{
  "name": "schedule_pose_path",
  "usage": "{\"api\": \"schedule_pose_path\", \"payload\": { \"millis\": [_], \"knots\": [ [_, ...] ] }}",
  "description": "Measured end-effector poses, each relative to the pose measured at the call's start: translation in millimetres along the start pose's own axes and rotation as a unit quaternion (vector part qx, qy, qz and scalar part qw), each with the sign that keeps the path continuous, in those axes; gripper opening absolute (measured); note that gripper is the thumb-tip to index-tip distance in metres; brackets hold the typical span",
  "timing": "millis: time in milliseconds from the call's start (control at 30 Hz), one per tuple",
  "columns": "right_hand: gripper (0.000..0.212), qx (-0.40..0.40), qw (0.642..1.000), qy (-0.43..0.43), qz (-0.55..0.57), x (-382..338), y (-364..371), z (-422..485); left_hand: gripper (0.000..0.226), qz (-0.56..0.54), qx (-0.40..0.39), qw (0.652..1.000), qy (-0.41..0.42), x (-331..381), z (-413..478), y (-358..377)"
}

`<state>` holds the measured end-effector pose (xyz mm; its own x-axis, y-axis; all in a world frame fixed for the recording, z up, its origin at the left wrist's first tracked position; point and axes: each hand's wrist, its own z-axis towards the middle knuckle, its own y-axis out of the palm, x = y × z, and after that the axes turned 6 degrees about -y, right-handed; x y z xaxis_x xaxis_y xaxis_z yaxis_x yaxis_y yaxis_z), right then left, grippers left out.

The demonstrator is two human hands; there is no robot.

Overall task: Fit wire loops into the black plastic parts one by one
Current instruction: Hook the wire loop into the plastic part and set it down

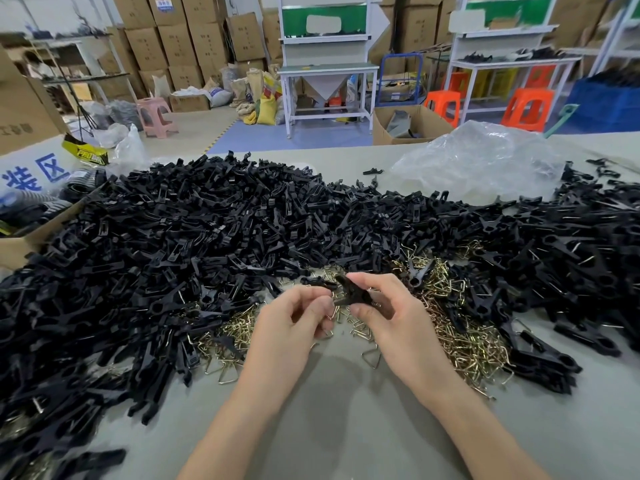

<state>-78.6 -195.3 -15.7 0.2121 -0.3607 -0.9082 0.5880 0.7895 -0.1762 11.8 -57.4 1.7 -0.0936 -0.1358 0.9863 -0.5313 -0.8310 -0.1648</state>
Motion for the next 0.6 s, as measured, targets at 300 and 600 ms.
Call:
{"api": "schedule_pose_path", "payload": {
  "millis": [300, 600],
  "knots": [
    [0.049, -0.048, 0.999, -0.017, 0.016, 3, -3, 0, 0.010, -0.080, -0.036, 0.995, -0.042, -3, 4, -3],
    [0.045, -0.106, 0.979, -0.102, -0.138, 1, -7, -3, 0.037, 0.014, -0.078, 0.997, -0.018, -9, 7, -12]
  ]
}}
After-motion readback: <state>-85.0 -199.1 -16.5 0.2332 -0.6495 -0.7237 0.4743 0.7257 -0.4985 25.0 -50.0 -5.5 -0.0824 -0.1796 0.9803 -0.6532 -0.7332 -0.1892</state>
